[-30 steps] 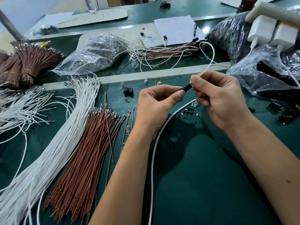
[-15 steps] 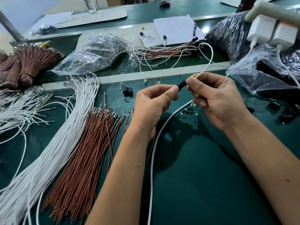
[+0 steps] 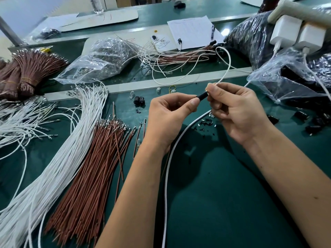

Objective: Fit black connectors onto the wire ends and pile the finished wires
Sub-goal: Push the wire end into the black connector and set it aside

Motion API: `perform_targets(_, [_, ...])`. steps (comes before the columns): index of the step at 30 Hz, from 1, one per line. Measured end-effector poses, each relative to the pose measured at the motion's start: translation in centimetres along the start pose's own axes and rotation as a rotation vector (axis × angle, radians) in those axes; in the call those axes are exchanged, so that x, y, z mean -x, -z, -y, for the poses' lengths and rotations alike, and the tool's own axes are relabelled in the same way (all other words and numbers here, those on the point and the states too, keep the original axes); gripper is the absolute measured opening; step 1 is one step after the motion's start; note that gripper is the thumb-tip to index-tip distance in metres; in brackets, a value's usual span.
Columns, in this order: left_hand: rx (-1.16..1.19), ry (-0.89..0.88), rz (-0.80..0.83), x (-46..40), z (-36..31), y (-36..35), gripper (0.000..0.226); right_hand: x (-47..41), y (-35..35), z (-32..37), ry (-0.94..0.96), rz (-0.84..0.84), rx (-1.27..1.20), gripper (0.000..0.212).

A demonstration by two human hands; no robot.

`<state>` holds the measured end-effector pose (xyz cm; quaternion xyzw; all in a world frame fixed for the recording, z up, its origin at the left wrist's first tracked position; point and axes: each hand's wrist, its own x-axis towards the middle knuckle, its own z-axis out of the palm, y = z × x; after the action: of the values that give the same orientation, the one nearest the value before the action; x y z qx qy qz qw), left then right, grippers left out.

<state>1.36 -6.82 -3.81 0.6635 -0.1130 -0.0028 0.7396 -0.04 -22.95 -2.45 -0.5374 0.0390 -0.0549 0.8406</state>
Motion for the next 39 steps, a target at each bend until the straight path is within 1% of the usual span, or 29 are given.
perform_targets(5, [-0.002,0.001,-0.021,0.02,0.23,-0.14,0.004,-0.03,-0.02,-0.18,0.028,-0.019,0.095,0.016])
perform_targets(9, [-0.011,0.024,-0.037,-0.03,0.29,0.05,0.003,0.02,0.04,-0.01,0.011,-0.005,0.13,0.012])
perform_targets(11, [-0.002,0.031,-0.044,-0.07,0.24,0.17,0.002,0.01,0.19,0.26,0.002,0.01,0.128,0.021])
perform_targets(13, [-0.001,0.036,-0.036,-0.04,0.17,0.16,0.003,-0.05,0.31,0.46,0.042,-0.006,0.169,0.029])
perform_targets(16, [0.005,0.052,-0.008,0.11,0.02,0.03,0.003,-0.07,0.14,0.27,0.115,-0.052,0.241,0.021])
perform_targets(19, [0.013,0.066,-0.002,0.19,-0.03,-0.08,0.004,-0.03,-0.09,0.02,0.124,-0.074,0.129,0.014])
perform_targets(22, [0.012,0.072,0.0,0.21,-0.11,-0.16,0.004,0.05,-0.22,-0.02,0.09,-0.062,0.003,0.009])
perform_targets(26, [0.058,0.077,-0.004,0.25,-0.32,-0.15,0.004,0.03,-0.08,-0.02,0.009,-0.007,-0.071,0.017])
perform_targets(28, [0.086,0.085,-0.014,0.23,-0.33,-0.06,0.004,0.01,0.02,0.03,-0.007,0.007,-0.065,0.017])
perform_targets(32, [0.008,0.056,0.006,0.26,-0.18,0.02,0.003,0.02,-0.02,0.01,0.029,0.029,-0.044,0.014])
perform_targets(36, [0.007,0.051,0.015,0.26,-0.09,-0.01,0.003,-0.04,0.0,0.0,0.05,-0.006,0.04,0.017])
perform_targets(39, [0.012,0.05,0.0,0.18,0.04,0.12,0.004,-0.05,0.06,0.0,0.04,-0.014,0.085,0.014])
